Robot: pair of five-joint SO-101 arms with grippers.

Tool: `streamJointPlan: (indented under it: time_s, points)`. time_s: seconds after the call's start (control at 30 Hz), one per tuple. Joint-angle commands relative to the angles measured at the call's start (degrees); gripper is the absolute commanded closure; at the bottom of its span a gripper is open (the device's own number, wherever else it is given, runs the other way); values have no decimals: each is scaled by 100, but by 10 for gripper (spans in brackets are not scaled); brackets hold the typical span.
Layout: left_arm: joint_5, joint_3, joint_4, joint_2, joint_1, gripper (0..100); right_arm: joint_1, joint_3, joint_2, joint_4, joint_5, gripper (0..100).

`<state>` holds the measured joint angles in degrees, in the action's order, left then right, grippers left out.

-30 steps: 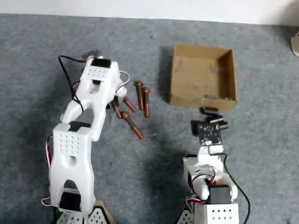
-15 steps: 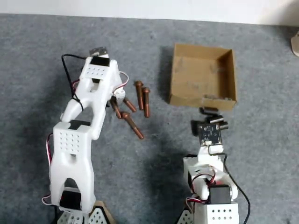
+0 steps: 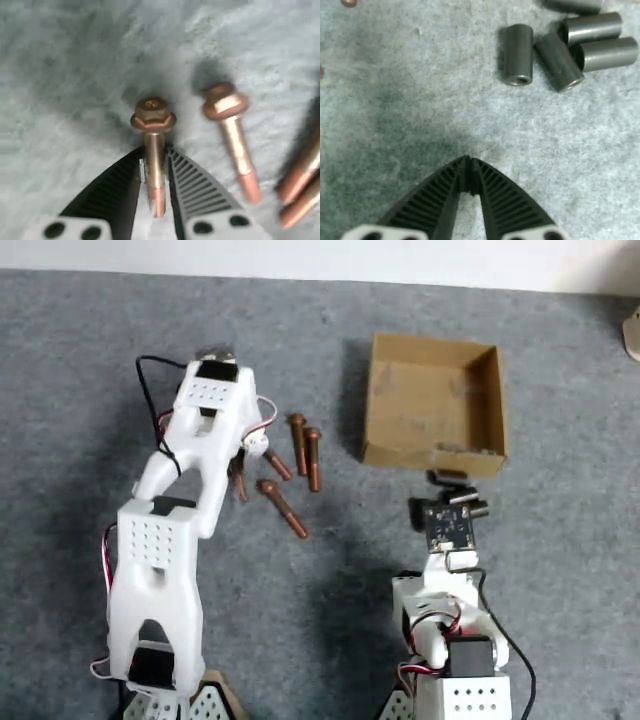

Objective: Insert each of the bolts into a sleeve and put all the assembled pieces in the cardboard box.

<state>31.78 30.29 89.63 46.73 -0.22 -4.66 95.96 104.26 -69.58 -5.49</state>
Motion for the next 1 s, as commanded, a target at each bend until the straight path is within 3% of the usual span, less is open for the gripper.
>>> streamJointPlan:
  time_s: [0.0,0.23,0.5,0.67,0.73,0.87,0.97]
  points:
    - [-9,444,1125,-303,-127,995,57,673,57,-13,-44,994]
    - [-9,488,1231,-831,-321,995,75,673,92,444,-53,994]
    - [-44,-576,1248,-1956,-549,995,1508,673,92,2448,-53,994]
    - [-70,-1903,1240,-2958,-567,995,1868,259,57,2237,-290,994]
    - [-158,-2273,1231,-3240,-470,995,1754,22,48,1815,-360,994]
    - [-985,-2791,879,-3495,-391,995,1437,-514,40,1138,-633,995]
    - [-1002,-3090,536,-3600,-426,995,1270,-857,31,752,-976,995]
